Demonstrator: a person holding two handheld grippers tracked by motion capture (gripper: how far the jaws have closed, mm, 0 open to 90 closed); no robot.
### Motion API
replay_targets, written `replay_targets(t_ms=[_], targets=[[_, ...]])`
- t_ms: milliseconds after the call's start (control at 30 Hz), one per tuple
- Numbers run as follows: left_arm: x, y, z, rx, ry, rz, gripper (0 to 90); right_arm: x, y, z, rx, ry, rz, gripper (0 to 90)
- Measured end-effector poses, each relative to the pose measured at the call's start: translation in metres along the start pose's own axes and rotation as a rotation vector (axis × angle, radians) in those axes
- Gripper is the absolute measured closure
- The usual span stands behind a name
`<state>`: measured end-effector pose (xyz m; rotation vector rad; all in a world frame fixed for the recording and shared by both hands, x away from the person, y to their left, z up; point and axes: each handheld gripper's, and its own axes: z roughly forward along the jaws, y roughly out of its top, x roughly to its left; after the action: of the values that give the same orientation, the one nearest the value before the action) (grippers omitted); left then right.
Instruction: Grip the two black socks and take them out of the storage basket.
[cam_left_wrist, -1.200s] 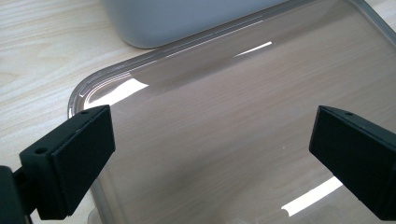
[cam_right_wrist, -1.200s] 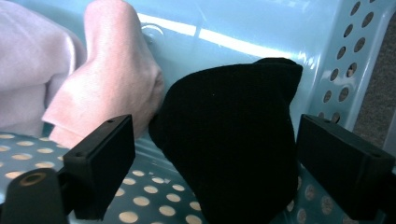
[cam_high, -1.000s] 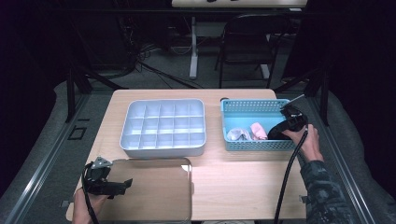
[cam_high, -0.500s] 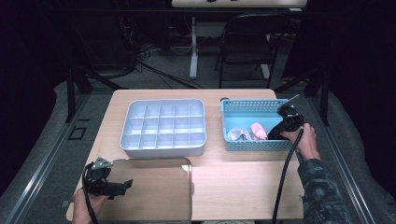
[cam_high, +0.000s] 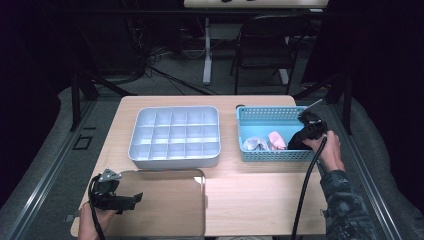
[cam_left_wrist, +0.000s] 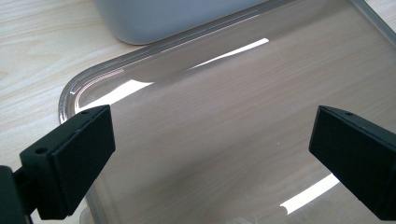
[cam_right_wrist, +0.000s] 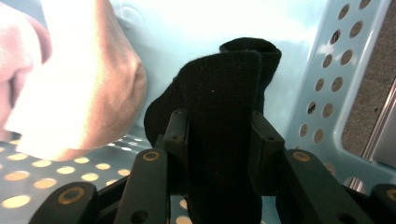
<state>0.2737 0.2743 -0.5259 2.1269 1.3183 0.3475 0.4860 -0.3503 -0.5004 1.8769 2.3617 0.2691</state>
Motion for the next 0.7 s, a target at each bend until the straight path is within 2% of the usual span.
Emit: replay_targets(t_ms=[33, 333, 700], targets=[[0.0, 0.0, 0.0, -0.002, -0.001, 0.0, 0.3, 0.0, 0.001, -0.003, 0.014, -0.003, -0.008, 65.5], [-0.002, 0.0, 0.0, -0.004, -0.006, 0.006, 0.3, 0.001, 0.005, -0.018, -0.044, -0.004, 0.001, 65.6], [-0.003, 0.0, 0.001, -0.01, -0.01, 0.007, 0.3, 0.001, 0.011, -0.038, -0.069, -0.009, -0.01, 65.7]])
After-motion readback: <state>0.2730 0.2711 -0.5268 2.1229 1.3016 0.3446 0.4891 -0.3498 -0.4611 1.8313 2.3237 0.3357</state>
